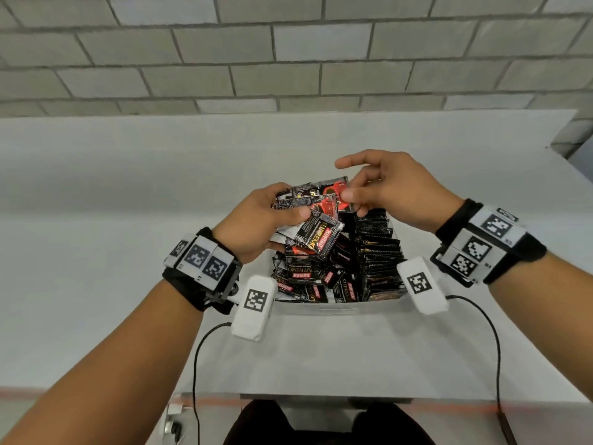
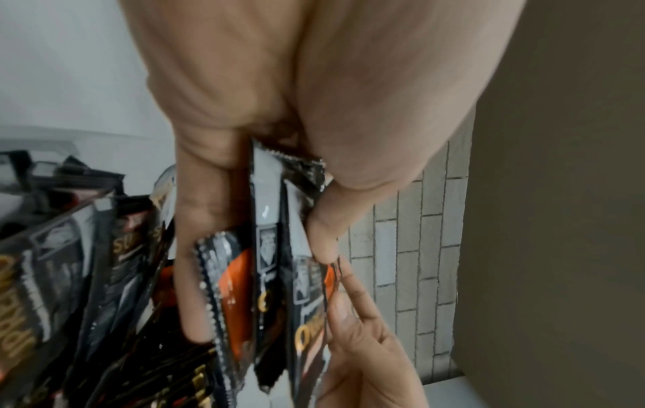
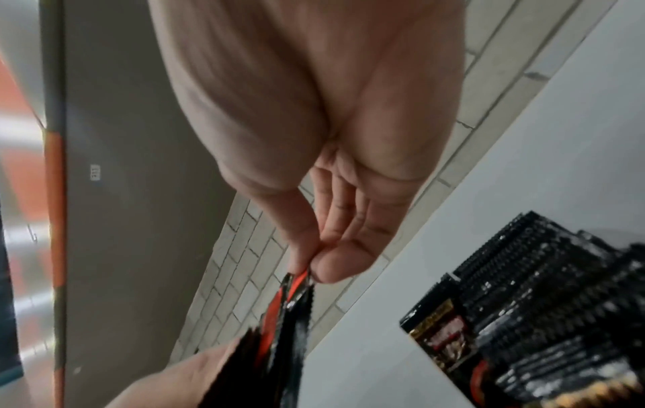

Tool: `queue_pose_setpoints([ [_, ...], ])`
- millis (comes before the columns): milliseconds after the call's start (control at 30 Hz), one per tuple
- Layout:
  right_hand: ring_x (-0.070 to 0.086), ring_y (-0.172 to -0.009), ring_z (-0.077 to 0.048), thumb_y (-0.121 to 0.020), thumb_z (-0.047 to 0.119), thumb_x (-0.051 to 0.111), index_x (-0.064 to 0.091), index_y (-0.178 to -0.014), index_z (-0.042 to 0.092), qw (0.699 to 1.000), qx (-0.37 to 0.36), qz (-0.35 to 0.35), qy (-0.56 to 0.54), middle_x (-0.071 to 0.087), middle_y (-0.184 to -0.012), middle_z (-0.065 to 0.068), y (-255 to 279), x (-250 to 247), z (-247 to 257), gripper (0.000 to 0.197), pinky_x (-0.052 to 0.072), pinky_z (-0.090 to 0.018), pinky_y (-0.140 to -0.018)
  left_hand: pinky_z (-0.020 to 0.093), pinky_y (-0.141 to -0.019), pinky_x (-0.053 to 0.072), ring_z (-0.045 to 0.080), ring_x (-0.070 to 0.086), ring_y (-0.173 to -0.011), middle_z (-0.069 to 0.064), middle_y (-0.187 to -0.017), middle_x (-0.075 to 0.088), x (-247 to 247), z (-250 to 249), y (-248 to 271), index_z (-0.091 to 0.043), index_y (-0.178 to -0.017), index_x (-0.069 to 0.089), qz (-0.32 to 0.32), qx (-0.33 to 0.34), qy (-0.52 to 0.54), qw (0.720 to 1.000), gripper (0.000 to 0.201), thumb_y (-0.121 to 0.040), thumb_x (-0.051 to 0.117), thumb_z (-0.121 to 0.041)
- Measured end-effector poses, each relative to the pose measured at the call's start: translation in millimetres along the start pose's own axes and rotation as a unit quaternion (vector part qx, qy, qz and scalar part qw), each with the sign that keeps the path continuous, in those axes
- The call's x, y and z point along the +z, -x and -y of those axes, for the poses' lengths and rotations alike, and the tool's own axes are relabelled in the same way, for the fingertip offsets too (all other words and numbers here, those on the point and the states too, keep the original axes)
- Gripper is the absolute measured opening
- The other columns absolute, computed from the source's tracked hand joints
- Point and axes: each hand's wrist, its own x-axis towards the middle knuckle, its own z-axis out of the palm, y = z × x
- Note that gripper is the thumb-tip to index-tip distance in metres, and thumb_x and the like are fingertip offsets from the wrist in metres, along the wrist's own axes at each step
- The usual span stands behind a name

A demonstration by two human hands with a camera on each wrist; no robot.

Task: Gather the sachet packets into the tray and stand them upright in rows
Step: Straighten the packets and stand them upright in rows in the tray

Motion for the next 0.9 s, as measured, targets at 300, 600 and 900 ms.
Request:
queue_pose_setpoints([
  [300, 0.07, -0.064, -0.015, -0.095, 0.026, 0.067, 0.069, -0.099, 0.02, 0.973, 0.005, 0.031, 0.228, 0.071, -0.077, 0.002, 14, 16, 3, 0.007, 0.057, -0.028, -0.07, 0.039, -0.067, 0.06, 0.025, 0.07, -0.08, 0.008, -0.095, 0.073, 6, 7, 3, -0.016, -0.103, 0.062, -0.108, 0.065, 0.046, 0.991, 0.021, -0.092, 0.068, 0.001],
  [600, 0.069, -0.062, -0.025, -0.085, -0.003, 0.074, 0.059, -0.092, 0.006, 0.997, 0.001, -0.074, -0.021, 0.063, -0.076, -0.011, 12, -2, 10, 0.02, 0.059, -0.036, -0.058, 0.061, -0.088, 0.057, 0.029, 0.073, -0.09, 0.005, -0.097, 0.076, 4, 10, 9, -0.016, -0.107, 0.063, -0.158, 0.086, -0.041, 0.983, 0.023, -0.089, 0.075, -0.01],
  [900, 0.074, -0.07, -0.026, -0.082, 0.011, 0.079, 0.057, -0.117, 0.031, 0.99, 0.01, 0.004, 0.14, 0.07, -0.092, -0.009, 15, 28, -4, 0.046, 0.062, -0.049, -0.067, 0.051, -0.084, 0.06, 0.019, 0.074, -0.09, -0.001, -0.099, 0.075, 27, 11, 12, -0.023, -0.112, 0.061, -0.124, 0.109, -0.15, 0.975, 0.037, -0.082, 0.082, -0.025],
])
